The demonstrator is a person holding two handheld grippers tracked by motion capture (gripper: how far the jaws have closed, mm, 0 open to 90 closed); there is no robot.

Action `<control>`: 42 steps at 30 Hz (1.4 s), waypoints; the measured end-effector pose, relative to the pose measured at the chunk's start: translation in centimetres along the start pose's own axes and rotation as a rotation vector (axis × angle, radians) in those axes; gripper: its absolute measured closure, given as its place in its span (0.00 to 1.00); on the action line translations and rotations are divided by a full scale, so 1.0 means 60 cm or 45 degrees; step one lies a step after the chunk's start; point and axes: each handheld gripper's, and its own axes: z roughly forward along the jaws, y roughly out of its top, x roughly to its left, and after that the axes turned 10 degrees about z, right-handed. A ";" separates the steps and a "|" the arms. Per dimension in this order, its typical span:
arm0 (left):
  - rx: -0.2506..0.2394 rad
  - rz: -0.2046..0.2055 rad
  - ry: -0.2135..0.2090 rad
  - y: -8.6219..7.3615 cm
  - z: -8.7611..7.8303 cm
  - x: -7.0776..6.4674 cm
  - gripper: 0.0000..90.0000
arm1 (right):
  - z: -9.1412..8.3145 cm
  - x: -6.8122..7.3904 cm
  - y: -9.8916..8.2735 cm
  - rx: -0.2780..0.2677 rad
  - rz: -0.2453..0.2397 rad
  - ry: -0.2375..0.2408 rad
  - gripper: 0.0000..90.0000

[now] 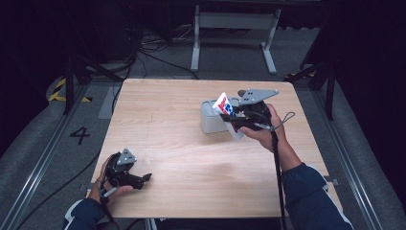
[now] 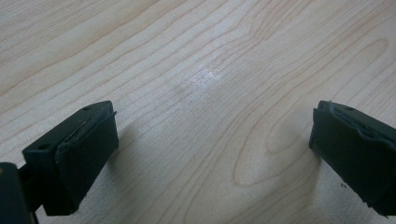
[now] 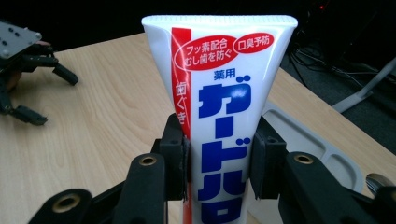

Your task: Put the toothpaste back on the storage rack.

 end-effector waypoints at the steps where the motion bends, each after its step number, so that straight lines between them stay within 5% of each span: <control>1: 0.000 0.000 0.000 0.000 0.000 0.000 0.02 | 0.000 -0.003 0.003 -0.006 0.005 -0.001 0.71; 11: 0.003 0.011 0.005 0.000 0.000 0.001 0.02 | 0.009 -0.022 0.030 -0.061 0.013 -0.045 0.71; 25: 0.008 0.013 0.003 0.001 -0.001 0.001 0.02 | 0.025 -0.058 0.043 -0.175 0.109 -0.071 0.71; 42: 0.007 0.009 0.002 0.001 -0.001 0.001 0.02 | 0.053 -0.075 0.049 -0.207 0.142 -0.101 0.71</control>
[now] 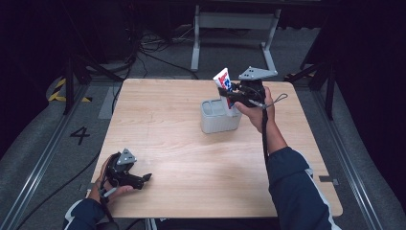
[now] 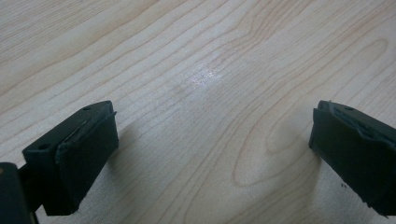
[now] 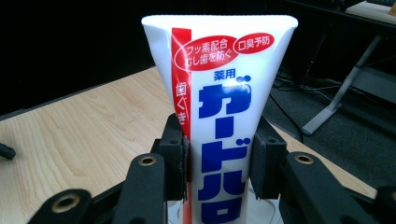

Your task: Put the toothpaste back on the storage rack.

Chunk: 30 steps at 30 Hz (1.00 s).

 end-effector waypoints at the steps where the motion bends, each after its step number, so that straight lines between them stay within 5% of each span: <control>1: 0.000 0.000 0.000 0.000 0.000 0.000 0.02 | 0.001 0.000 0.001 0.000 0.003 0.001 0.71; 30: -0.011 0.004 0.003 -0.001 0.000 0.000 0.03 | 0.061 -0.022 -0.009 0.004 0.059 -0.036 0.71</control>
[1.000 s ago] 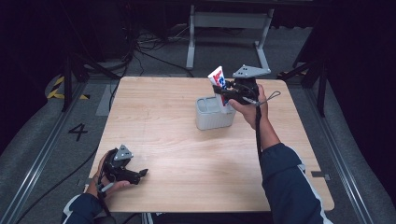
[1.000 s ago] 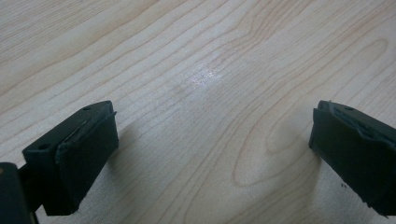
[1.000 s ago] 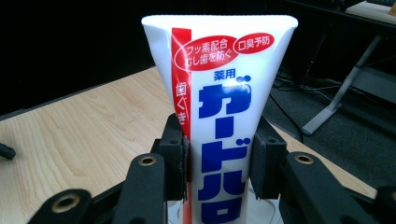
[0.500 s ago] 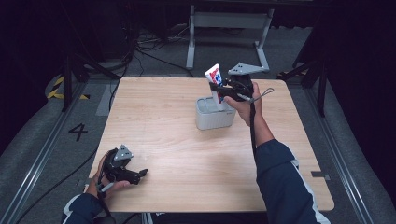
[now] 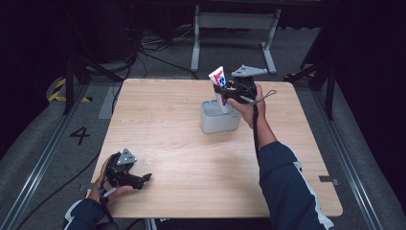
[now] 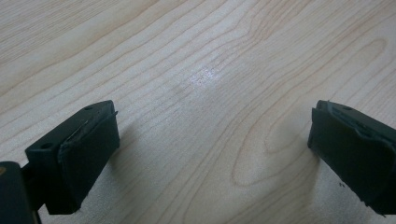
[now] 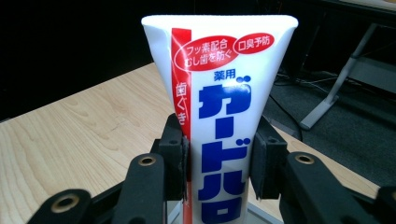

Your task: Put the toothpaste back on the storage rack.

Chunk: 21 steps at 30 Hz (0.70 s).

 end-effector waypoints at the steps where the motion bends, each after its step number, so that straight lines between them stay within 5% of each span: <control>1: -0.001 -0.004 -0.001 0.000 0.000 0.000 0.03 | 0.001 -0.002 -0.001 0.002 0.001 -0.002 0.71; 21: 0.001 0.019 0.010 0.000 0.000 0.002 0.03 | 0.022 -0.017 -0.022 0.028 0.024 -0.007 0.70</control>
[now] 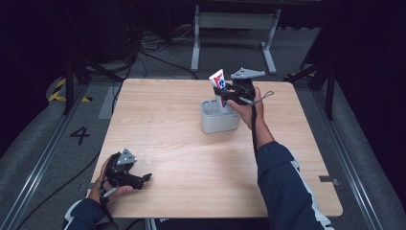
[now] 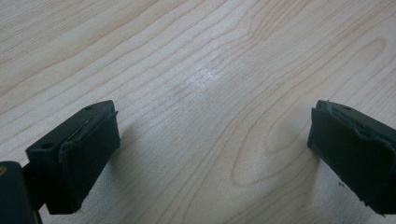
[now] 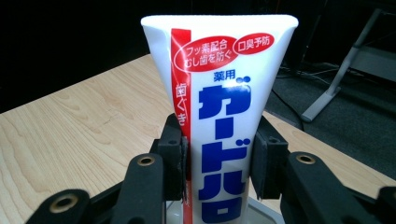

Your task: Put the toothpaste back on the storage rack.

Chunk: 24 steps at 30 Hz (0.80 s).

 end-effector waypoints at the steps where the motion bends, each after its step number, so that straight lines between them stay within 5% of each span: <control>1: -0.002 -0.010 -0.004 0.000 0.000 -0.001 0.03 | 0.001 0.000 -0.002 0.005 0.003 -0.001 0.70; 24: 0.001 -0.019 -0.011 0.000 0.000 -0.002 0.03 | 0.007 -0.011 -0.045 0.092 0.013 -0.031 0.69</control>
